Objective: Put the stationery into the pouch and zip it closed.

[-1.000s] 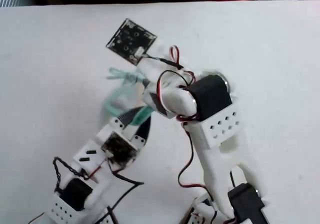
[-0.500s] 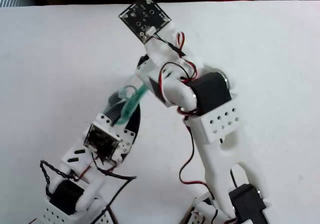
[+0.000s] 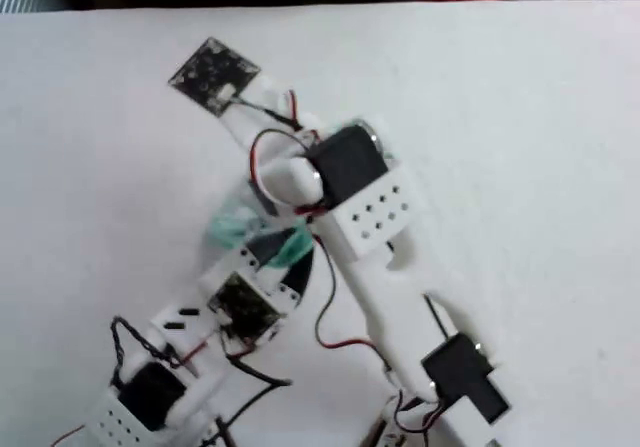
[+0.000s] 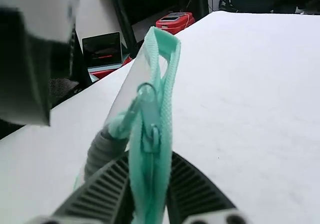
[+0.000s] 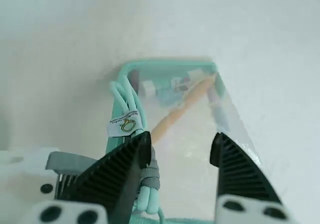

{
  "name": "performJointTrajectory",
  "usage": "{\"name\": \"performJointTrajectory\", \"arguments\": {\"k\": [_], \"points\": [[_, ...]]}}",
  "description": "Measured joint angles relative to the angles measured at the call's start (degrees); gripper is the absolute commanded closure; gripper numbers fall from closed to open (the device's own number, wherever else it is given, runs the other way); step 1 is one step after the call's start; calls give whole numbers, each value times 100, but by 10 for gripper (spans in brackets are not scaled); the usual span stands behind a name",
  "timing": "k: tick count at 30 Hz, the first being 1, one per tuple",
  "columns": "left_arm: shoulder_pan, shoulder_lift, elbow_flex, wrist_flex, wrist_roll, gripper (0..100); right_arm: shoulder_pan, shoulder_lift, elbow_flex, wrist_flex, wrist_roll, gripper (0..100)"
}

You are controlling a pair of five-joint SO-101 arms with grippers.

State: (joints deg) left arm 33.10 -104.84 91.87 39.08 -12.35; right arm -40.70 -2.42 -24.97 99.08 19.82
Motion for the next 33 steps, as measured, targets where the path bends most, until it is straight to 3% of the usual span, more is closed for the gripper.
{"name": "performJointTrajectory", "arguments": {"k": [11,20,26,33], "points": [[44,79,396,-176,-273,976,413,18,1785,-62,844,807],[62,88,457,-167,-273,976,440,18,2321,-79,1521,981],[62,88,457,-167,-273,976,440,26,2057,-79,1556,979],[26,0,440,-185,-273,976,448,-9,607,-9,774,979]]}}
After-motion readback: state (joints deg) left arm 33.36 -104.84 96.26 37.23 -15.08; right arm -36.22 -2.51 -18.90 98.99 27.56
